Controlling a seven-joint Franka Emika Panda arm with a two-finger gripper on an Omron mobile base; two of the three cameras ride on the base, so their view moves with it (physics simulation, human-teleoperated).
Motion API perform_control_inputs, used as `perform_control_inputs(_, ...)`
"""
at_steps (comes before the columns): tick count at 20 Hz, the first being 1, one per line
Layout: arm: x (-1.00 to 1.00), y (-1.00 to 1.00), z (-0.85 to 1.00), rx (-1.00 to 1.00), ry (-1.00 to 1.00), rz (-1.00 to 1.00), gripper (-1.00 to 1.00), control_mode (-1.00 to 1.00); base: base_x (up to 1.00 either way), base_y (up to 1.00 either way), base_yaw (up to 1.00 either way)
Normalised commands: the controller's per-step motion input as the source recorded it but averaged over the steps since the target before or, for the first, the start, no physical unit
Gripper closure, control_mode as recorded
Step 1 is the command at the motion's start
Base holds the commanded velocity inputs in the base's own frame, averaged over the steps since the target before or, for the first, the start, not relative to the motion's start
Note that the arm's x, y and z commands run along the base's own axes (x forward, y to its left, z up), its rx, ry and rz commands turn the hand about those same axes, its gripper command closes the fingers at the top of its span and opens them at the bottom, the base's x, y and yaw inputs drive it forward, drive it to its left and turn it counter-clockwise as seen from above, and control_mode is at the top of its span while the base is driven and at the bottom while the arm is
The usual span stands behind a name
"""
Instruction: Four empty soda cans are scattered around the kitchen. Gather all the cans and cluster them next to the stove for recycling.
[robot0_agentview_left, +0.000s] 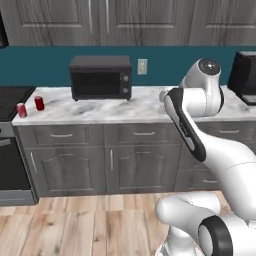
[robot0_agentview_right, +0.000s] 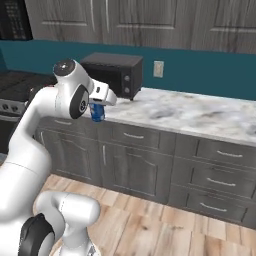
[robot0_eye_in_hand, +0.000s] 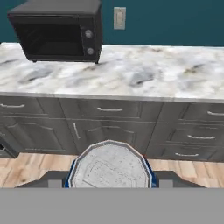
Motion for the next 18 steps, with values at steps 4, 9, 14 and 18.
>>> perform_control_inputs(4,0.00,0.00,0.00,0.00,0.00,0.00,1.00,1.00,0.60,0.71,0.04)
perform_control_inputs(9,0.00,0.00,0.00,0.00,0.00,0.00,1.00,1.00,0.51,0.69,0.04)
perform_control_inputs(14,0.00,0.00,0.00,0.00,0.00,0.00,1.00,1.00,0.47,0.63,0.04)
perform_control_inputs(18,0.00,0.00,0.00,0.00,0.00,0.00,1.00,1.00,0.43,0.61,0.03)
